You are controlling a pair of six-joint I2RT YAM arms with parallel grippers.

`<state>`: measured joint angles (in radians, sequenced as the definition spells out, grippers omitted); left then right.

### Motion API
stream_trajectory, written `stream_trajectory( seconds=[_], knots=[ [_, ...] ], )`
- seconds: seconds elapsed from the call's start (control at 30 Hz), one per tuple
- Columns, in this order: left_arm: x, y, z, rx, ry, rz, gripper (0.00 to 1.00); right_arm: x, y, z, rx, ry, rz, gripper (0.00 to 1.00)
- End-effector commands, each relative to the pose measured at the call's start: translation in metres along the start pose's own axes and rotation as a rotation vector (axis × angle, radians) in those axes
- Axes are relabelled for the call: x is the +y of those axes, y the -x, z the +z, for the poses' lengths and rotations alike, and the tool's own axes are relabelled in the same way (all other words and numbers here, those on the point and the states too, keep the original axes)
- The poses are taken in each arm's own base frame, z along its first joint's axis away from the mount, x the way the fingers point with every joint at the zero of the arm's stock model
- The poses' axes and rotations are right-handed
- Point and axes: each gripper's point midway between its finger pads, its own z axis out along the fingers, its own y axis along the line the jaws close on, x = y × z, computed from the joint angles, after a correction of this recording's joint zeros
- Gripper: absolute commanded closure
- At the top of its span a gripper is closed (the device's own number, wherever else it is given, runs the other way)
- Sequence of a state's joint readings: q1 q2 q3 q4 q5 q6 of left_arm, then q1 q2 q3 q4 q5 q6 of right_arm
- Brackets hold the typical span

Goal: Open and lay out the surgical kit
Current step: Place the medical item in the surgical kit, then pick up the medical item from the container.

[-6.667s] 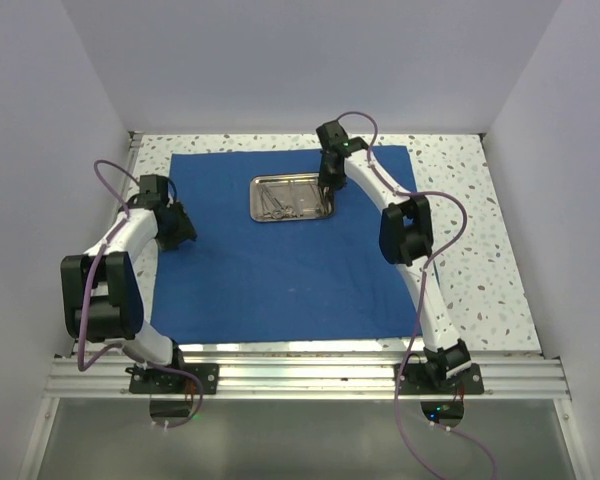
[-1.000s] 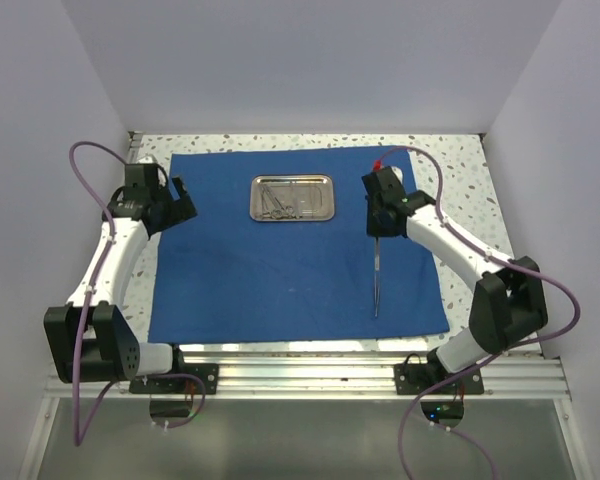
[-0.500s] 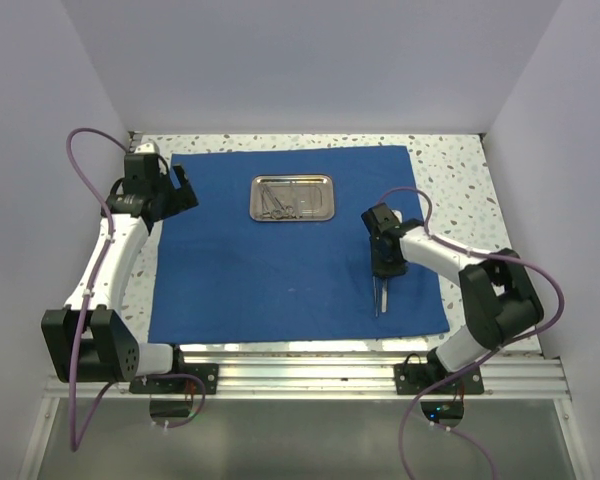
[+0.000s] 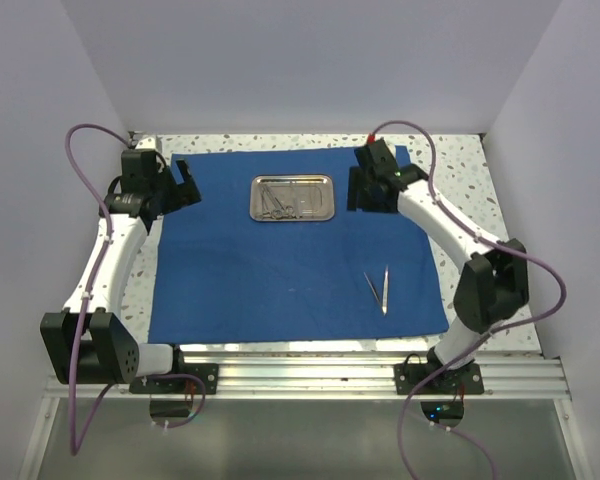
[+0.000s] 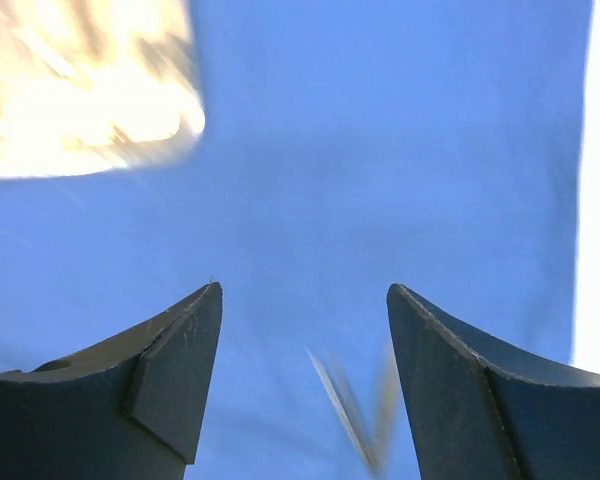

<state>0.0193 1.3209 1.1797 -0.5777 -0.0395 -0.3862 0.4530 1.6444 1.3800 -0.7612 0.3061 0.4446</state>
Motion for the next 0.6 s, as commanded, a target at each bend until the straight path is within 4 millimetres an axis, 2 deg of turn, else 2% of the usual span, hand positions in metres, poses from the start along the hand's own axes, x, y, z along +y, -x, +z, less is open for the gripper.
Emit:
stream_trajectory(
  seconds=[0.0,0.03,0.1,0.13,0.2,0.23,0.27,0.3,0.33,0.37,0.43,0.47,0.57],
  knots=[
    [-0.029,0.015,-0.007,-0.057,-0.165,0.034,0.0,0.041,0.044,0.014,-0.04,0.098,0.021,0.3],
    [-0.03,0.016,-0.007,-0.055,-0.171,0.034,0.01,0.055,0.063,0.026,-0.051,0.108,0.026,0.31],
    [-0.032,0.019,-0.009,-0.055,-0.176,0.039,0.06,0.07,0.081,0.036,-0.062,0.13,0.032,0.32],
    [-0.032,0.018,-0.008,-0.047,-0.172,0.039,0.08,0.082,0.094,0.051,-0.065,0.136,0.03,0.35],
    [-0.028,0.018,-0.008,-0.045,-0.155,0.039,0.12,0.097,0.105,0.065,-0.061,0.153,0.024,0.37],
    [-0.028,0.016,-0.008,-0.04,-0.155,0.042,0.13,0.104,0.124,0.059,-0.093,0.171,0.036,0.38],
    [-0.028,0.015,-0.008,-0.035,-0.156,0.042,0.14,0.11,0.115,0.086,-0.05,0.154,0.026,0.38],
    [-0.029,0.013,-0.008,-0.03,-0.162,0.045,0.16,0.117,0.118,0.091,-0.045,0.172,0.029,0.38],
    [-0.028,0.011,-0.009,-0.024,-0.159,0.045,0.16,0.125,0.134,0.084,-0.077,0.197,0.042,0.39],
    [-0.028,0.009,-0.008,-0.018,-0.16,0.048,0.17,0.13,0.126,0.103,-0.049,0.194,0.038,0.4],
    [-0.026,0.007,-0.009,-0.015,-0.156,0.055,0.18,0.143,0.134,0.103,-0.077,0.22,0.041,0.4],
    [-0.024,0.006,-0.008,-0.013,-0.149,0.057,0.18,0.145,0.132,0.112,-0.07,0.22,0.043,0.39],
    [-0.021,0.004,-0.007,-0.015,-0.133,0.064,0.18,0.152,0.13,0.121,-0.073,0.229,0.057,0.39]
  ],
)
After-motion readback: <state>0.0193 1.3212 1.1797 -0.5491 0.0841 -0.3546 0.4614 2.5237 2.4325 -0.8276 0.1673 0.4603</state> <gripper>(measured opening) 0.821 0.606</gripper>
